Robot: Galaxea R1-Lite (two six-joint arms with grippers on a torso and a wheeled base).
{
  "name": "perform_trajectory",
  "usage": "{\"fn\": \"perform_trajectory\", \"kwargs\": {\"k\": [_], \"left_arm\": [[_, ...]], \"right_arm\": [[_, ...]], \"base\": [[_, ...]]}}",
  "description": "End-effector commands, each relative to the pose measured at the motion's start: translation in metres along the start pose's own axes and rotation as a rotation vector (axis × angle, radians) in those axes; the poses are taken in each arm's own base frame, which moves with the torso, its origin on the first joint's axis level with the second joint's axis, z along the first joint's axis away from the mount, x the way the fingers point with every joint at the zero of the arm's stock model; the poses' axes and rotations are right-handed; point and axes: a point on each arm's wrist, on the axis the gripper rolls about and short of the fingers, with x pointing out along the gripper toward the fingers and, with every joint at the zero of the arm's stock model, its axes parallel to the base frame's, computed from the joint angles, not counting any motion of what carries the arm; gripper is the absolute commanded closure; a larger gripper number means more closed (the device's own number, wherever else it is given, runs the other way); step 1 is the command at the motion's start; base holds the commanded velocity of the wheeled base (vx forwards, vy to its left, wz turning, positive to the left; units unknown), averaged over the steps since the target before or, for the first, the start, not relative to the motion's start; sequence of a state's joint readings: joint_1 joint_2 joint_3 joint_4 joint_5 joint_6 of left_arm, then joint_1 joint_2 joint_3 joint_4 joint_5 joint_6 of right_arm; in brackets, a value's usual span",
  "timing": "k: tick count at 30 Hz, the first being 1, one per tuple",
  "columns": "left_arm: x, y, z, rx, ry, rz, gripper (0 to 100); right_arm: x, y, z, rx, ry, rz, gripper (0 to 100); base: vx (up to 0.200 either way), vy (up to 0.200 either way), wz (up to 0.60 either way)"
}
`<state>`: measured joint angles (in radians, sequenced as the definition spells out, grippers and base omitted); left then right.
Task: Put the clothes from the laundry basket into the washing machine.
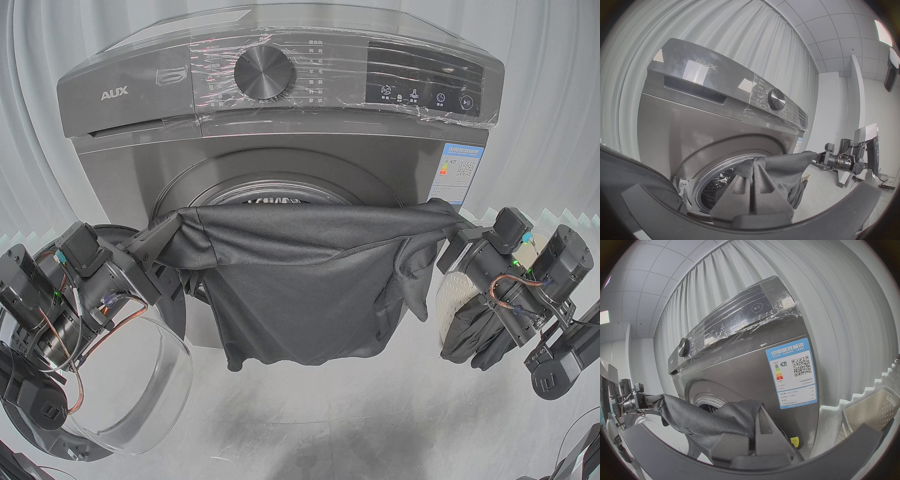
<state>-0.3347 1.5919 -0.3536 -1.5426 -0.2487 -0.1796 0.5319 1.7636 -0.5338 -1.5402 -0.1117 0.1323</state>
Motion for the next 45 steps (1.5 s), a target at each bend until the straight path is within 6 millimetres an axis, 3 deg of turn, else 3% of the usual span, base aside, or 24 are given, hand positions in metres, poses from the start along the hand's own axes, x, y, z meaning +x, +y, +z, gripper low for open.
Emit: {"fn": "perform_trajectory", "kwargs": {"k": [1,12,45], "left_arm": [[-0.001,0.001,0.002,0.003,-0.006,0.005,100],[-0.001,0.001,0.001,0.003,-0.004,0.004,100],[-0.001,0.0,0.001,0.004,-0.004,-0.007,100]], "right_arm": [[0.001,0.001,0.003,0.001,-0.011,0.003,100],[-0.001,0.011,0.001,0.014,-0.006,0.007,100],[-0.007,0.015,-0.006,0.021,0.032,0.021,100]], "base": [[0.0,0.0,0.0],[0.0,0.0,0.0],[0.0,0.0,0.0]]}}
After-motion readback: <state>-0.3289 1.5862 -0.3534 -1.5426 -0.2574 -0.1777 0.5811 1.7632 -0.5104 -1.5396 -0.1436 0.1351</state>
